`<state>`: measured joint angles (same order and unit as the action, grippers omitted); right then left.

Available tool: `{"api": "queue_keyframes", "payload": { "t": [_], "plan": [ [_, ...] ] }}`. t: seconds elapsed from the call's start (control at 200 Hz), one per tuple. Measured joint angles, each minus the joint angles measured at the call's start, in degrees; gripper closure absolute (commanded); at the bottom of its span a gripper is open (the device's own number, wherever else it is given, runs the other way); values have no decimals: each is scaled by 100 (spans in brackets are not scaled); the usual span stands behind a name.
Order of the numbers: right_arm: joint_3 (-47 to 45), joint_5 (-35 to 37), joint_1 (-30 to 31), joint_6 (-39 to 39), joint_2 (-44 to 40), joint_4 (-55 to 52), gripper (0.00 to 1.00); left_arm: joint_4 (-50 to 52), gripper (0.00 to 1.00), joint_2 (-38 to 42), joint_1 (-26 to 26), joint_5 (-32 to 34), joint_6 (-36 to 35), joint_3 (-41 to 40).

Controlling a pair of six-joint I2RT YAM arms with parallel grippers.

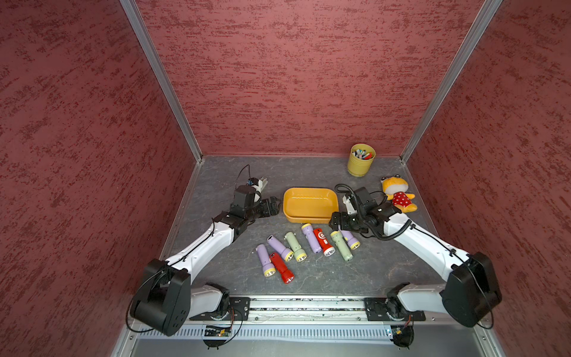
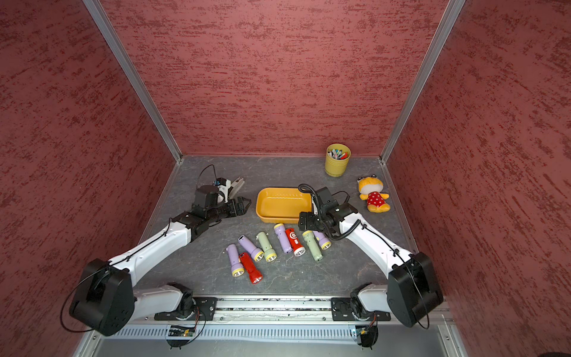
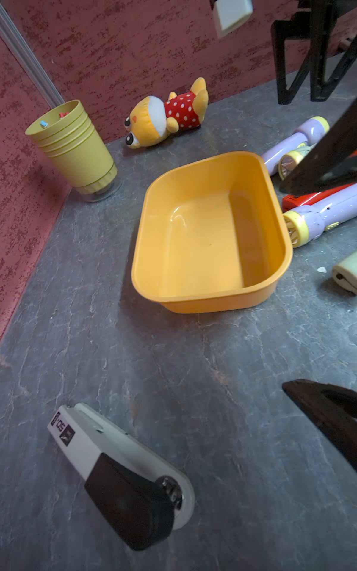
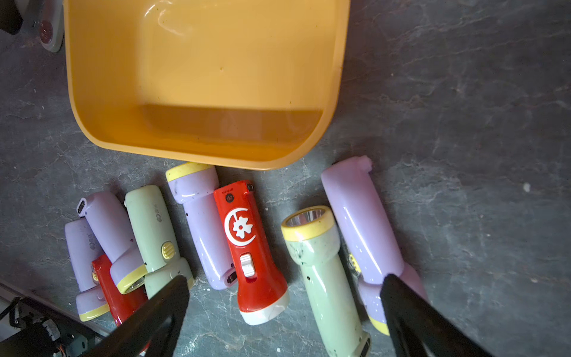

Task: Put the flashlights into the storage boxes
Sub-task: Pick up the flashlight from the center of the board.

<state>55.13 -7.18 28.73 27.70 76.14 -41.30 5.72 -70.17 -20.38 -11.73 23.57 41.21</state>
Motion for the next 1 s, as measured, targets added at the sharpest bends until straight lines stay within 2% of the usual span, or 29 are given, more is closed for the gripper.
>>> {"api": "queue_keyframes", "payload": {
  "t": [0.255,0.521,0.656,1.002],
  "plan": [
    [-627,111,299,295,-120,260,2,-127,7,898,-31,48,-31,-654],
    [-841,192,310,544,-190,221,24,-195,7,1049,-31,140,-48,-866],
    [-826,387,374,540,-177,28,26,-286,7,1049,-39,138,-46,-887],
    [-675,592,566,374,170,-33,43,-343,7,1233,-90,170,-76,-962]
  ]
}}
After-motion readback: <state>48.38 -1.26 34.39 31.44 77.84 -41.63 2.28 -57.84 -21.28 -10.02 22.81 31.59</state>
